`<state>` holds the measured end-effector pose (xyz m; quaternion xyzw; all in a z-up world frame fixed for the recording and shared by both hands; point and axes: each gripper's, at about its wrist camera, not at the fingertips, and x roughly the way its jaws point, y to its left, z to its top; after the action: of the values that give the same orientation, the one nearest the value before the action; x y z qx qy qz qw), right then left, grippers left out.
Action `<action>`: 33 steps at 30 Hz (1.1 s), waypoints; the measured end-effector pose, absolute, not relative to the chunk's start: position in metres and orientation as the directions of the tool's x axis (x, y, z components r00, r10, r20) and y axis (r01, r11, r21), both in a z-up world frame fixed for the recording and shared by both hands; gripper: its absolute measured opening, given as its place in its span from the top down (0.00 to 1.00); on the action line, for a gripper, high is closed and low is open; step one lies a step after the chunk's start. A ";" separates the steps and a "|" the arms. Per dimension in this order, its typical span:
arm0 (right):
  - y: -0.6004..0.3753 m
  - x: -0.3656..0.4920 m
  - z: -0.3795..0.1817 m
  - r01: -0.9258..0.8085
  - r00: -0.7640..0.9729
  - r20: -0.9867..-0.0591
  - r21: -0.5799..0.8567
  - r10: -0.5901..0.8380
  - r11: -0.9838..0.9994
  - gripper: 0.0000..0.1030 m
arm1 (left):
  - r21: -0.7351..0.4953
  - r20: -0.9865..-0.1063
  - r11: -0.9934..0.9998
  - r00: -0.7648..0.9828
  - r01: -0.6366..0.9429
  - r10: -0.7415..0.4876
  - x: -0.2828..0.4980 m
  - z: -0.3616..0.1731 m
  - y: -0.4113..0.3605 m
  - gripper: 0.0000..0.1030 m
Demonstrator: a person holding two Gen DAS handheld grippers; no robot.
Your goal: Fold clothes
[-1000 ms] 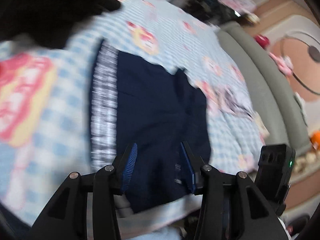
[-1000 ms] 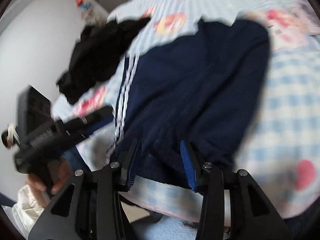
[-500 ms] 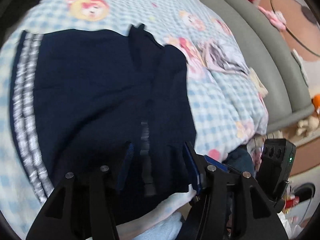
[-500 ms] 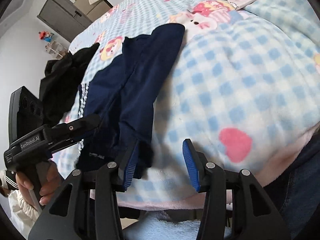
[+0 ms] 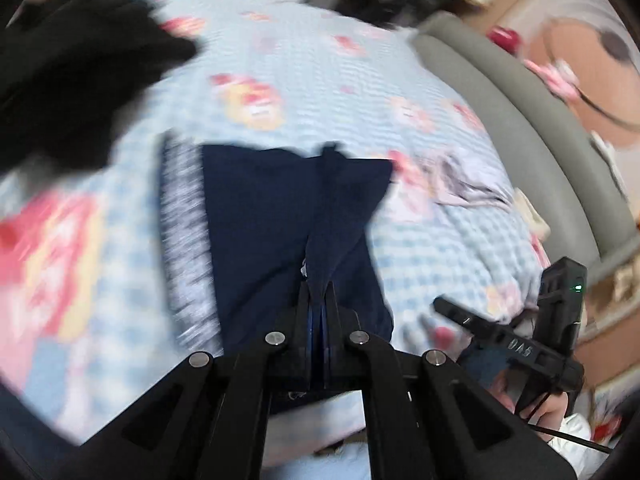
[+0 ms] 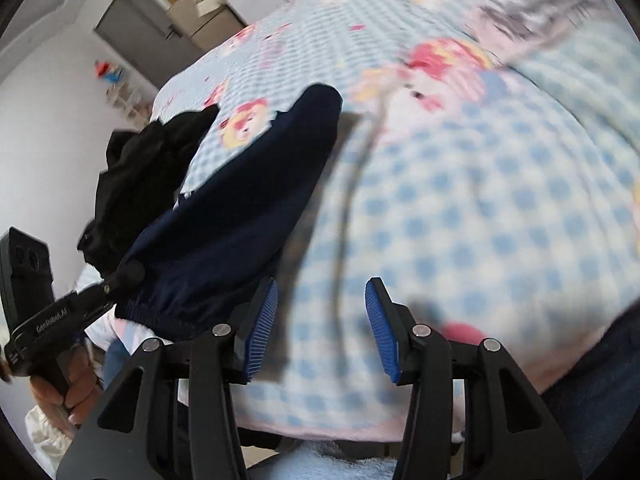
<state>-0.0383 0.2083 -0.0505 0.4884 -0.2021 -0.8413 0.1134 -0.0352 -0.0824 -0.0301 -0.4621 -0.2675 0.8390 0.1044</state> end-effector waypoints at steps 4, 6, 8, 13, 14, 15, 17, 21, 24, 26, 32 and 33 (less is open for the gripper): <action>0.174 -0.044 -0.060 0.076 -0.443 -0.765 0.488 -0.468 -0.870 0.44 | -0.571 -0.769 -0.808 -0.437 0.142 0.467 -0.028 -0.084 -0.093 0.97; 0.158 -0.046 -0.075 0.077 -0.394 -0.804 0.455 -0.446 -0.887 0.44 | -0.518 -0.810 -0.845 -0.395 0.137 0.433 -0.025 -0.094 -0.086 0.93; 0.156 -0.042 -0.078 0.071 -0.386 -0.819 0.432 -0.424 -0.899 0.44 | -0.501 -0.818 -0.855 -0.395 0.132 0.418 -0.021 -0.095 -0.084 0.89; 0.160 -0.048 -0.072 0.084 -0.392 -0.791 0.478 -0.470 -0.874 0.41 | -0.528 -0.813 -0.830 -0.389 0.181 0.432 -0.019 -0.097 -0.093 0.47; 0.159 -0.051 -0.073 0.087 -0.382 -0.786 0.494 -0.487 -0.865 0.39 | -0.516 -0.823 -0.836 -0.377 0.185 0.425 -0.020 -0.099 -0.093 0.47; 0.157 -0.054 -0.073 0.092 -0.371 -0.780 0.508 -0.503 -0.856 0.36 | -0.502 -0.833 -0.845 -0.366 0.186 0.415 -0.020 -0.101 -0.092 0.47; 0.152 -0.060 -0.080 0.110 -0.336 -0.789 0.509 -0.514 -0.854 0.33 | -0.508 -0.831 -0.840 -0.366 0.191 0.419 -0.019 -0.103 -0.088 0.47; 0.125 -0.062 -0.102 0.178 -0.228 -0.807 0.516 -0.545 -0.838 0.43 | -0.543 -0.812 -0.819 -0.366 0.186 0.455 -0.024 -0.104 -0.081 0.60; 0.118 -0.053 -0.104 0.209 -0.237 -0.823 0.476 -0.517 -0.854 0.70 | -0.548 -0.800 -0.821 -0.385 0.159 0.460 -0.026 -0.096 -0.071 0.77; 0.125 -0.048 -0.097 0.205 -0.264 -0.814 0.477 -0.518 -0.854 0.81 | -0.547 -0.794 -0.825 -0.401 0.143 0.457 -0.025 -0.089 -0.067 0.82; 0.139 -0.013 -0.062 0.289 -0.318 -0.813 0.406 -0.487 -0.867 0.87 | -0.565 -0.774 -0.820 -0.400 0.088 0.491 0.000 -0.073 -0.059 0.84; 0.142 -0.008 -0.064 0.286 -0.309 -0.821 0.402 -0.481 -0.870 0.86 | -0.568 -0.782 -0.816 -0.379 0.104 0.496 0.002 -0.081 -0.059 0.84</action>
<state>-0.0079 0.1417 -0.0640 0.5373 -0.0905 -0.8038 0.2387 0.0021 -0.0589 -0.0809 -0.5431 -0.2760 0.7831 0.1251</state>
